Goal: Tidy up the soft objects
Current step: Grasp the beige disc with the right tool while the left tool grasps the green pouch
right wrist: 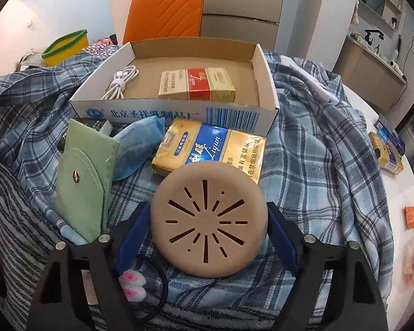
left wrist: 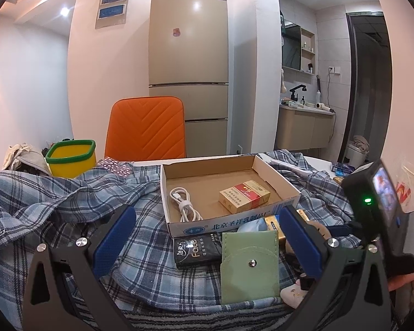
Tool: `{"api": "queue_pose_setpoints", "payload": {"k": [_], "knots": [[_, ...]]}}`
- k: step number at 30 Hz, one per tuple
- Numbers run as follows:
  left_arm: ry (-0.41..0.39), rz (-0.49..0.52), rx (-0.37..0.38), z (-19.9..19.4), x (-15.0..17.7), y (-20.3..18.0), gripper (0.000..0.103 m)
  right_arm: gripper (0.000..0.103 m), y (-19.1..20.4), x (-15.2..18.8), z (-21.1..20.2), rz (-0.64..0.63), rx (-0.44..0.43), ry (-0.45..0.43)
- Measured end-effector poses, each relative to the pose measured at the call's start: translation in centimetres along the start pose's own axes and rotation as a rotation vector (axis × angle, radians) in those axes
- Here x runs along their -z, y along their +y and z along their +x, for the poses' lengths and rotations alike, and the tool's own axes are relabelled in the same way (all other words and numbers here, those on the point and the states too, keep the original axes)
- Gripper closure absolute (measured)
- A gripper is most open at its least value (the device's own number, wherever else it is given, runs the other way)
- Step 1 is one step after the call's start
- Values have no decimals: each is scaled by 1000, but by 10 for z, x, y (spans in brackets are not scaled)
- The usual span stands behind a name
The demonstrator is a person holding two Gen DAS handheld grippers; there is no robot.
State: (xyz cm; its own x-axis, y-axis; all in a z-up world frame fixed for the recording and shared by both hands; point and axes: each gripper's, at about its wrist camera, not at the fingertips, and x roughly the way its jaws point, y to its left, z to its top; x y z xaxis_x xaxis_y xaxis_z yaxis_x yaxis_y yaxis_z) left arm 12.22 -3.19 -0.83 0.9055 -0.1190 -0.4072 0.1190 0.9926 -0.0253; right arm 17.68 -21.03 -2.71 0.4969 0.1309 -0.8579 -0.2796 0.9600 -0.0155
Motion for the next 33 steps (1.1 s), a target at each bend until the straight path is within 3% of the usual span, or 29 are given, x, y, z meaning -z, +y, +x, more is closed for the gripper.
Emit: {"api": "queue_pose_setpoints", "payload": {"k": [8,11,15,19,24,27,33], "knots": [[15,4,4,0,-1,0,0,23,7,9,-44,-13,67,-231],[79,1,40,7,-2,-2,0,23,0,9,-54,23,65,-279],[180,48,4,24,1,-14,0,23,-17,10,-70,116,95,-352],[342,12,59,46,3,-18,0,23,-31,13,-83,190,109,-419],[442,40,42,62,4,-31,0,23,-35,12,-83,204,102,-409],[531,-8,88,77,12,-34,0,23,-34,11,-80,196,103,-399],[569,-3,73,89,26,-40,0,22,-36,12,-78,205,95,-390]]}}
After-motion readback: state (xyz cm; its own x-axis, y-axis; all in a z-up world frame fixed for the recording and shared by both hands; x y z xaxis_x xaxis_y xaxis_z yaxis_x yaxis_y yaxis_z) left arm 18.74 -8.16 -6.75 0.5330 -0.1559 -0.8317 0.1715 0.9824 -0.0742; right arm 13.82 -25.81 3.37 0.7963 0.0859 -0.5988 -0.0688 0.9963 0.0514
